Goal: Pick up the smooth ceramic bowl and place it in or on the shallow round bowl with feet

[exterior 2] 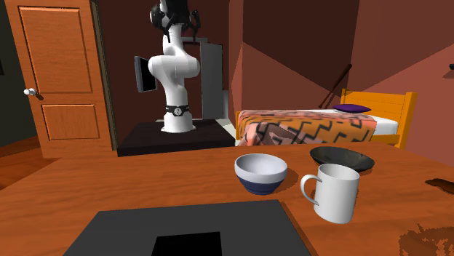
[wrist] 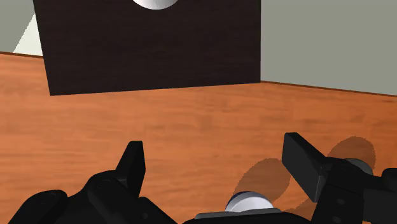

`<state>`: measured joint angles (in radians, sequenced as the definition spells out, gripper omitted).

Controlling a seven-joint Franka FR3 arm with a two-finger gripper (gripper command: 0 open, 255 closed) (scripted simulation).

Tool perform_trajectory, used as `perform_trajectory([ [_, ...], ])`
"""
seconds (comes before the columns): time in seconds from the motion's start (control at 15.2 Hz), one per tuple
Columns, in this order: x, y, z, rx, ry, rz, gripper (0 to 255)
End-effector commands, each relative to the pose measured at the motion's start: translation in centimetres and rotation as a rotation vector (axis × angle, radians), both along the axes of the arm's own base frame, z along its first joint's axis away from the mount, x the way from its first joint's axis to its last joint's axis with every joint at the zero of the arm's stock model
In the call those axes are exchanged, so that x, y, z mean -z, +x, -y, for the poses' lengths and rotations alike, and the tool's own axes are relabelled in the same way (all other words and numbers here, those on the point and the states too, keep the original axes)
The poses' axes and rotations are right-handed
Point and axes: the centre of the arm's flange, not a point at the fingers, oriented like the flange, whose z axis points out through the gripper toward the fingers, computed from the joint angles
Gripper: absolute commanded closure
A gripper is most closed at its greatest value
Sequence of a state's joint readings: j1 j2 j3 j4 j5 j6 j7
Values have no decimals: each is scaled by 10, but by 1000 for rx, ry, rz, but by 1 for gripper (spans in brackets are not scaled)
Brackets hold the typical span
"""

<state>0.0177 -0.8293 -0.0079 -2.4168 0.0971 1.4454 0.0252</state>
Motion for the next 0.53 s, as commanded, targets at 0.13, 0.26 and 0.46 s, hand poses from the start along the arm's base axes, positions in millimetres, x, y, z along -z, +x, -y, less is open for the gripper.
perform_trajectory([
  [0.13, 19, 18, -5, 3, 4, 2, 0],
  [0.26, 37, 35, -9, 7, 9, 4, 0],
  [0.46, 65, 62, -16, 12, 15, 7, 0],
])
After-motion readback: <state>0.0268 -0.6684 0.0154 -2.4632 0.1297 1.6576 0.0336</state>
